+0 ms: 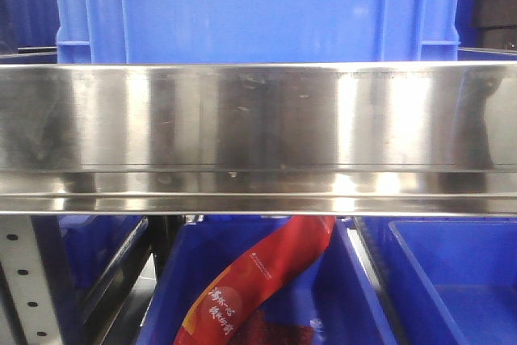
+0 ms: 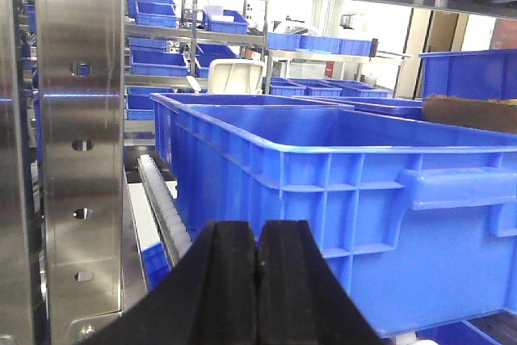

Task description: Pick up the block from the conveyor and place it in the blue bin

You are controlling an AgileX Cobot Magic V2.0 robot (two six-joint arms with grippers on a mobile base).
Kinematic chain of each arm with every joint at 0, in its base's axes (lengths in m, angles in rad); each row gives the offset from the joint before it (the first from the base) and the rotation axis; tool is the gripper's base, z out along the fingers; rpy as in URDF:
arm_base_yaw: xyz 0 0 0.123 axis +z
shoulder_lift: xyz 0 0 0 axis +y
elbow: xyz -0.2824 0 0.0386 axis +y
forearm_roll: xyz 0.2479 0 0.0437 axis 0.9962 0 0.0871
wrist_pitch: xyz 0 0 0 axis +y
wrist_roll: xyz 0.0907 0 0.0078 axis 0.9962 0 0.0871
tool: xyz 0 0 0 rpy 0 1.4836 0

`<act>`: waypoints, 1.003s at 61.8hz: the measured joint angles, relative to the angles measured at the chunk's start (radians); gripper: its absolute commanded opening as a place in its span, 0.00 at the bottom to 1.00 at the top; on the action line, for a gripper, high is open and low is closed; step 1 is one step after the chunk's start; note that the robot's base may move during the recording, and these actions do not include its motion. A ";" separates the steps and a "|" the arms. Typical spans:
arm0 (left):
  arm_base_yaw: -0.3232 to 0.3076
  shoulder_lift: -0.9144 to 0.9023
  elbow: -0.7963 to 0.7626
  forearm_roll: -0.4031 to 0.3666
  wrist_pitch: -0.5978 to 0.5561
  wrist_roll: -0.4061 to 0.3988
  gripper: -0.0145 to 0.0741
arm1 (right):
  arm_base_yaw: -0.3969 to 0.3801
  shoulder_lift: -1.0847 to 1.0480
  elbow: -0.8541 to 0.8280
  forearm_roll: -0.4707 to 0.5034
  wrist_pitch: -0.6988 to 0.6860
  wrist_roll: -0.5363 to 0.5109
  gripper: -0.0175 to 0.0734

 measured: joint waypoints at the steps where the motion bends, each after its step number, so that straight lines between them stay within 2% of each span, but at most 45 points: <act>1: 0.000 0.000 0.000 0.000 0.000 0.000 0.04 | 0.000 0.000 0.000 0.000 0.000 0.000 0.01; 8: 0.000 0.000 0.000 0.000 -0.003 0.000 0.04 | 0.000 0.000 0.002 -0.004 -0.007 0.000 0.01; 15: 0.000 0.000 0.000 0.000 -0.005 0.000 0.04 | -0.025 -0.030 0.049 -0.064 -0.065 0.000 0.01; 33: 0.000 -0.002 0.000 0.000 -0.007 0.000 0.04 | -0.258 -0.195 0.268 -0.092 -0.103 0.000 0.01; 38: 0.000 -0.002 0.000 0.000 -0.007 0.000 0.04 | -0.300 -0.242 0.321 -0.093 -0.105 0.000 0.01; 62: 0.000 -0.002 0.000 0.000 -0.007 0.000 0.04 | -0.312 -0.263 0.361 -0.095 -0.105 0.025 0.01</act>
